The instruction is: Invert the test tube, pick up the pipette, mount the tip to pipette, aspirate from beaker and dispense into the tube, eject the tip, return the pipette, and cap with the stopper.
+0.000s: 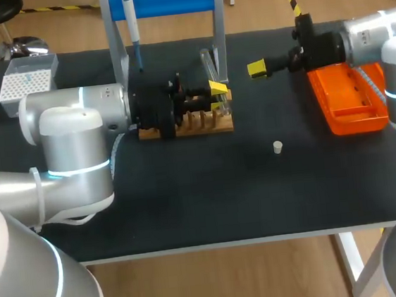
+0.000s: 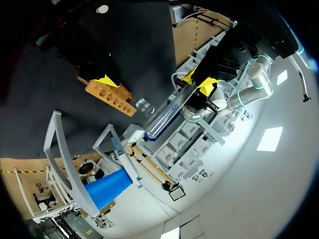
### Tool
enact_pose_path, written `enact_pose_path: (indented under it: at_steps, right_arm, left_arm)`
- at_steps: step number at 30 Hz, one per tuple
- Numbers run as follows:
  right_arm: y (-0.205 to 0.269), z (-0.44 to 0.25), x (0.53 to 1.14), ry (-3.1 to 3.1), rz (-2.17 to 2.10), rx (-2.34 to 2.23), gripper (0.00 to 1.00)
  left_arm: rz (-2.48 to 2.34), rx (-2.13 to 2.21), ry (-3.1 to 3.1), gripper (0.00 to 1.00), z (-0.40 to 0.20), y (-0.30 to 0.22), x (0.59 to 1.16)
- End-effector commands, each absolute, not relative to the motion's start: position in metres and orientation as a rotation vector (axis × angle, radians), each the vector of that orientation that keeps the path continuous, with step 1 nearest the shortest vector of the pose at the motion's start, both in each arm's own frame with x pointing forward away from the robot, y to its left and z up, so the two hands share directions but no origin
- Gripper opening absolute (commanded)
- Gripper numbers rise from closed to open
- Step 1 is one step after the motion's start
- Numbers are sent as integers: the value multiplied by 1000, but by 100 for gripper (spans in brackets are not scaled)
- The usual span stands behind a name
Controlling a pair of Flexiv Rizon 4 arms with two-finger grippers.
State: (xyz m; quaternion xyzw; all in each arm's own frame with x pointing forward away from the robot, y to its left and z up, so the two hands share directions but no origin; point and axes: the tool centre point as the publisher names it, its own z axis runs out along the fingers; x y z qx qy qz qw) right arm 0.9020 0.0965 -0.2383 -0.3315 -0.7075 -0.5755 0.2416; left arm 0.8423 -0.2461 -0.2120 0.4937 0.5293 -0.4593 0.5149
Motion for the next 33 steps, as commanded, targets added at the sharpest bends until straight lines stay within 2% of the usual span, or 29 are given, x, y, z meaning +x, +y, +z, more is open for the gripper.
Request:
enact_pose_path:
  at_steps: [1,33]
  right_arm:
    - [95,-236,896,-1951,-1575,-938,100]
    - [101,-276,911,-2486,-1778,-494,100]
  left_arm:
    - [-1103,1187,1272,0,-212,-246,843]
    - [-1103,1187,1272,0,-212,-246,843]
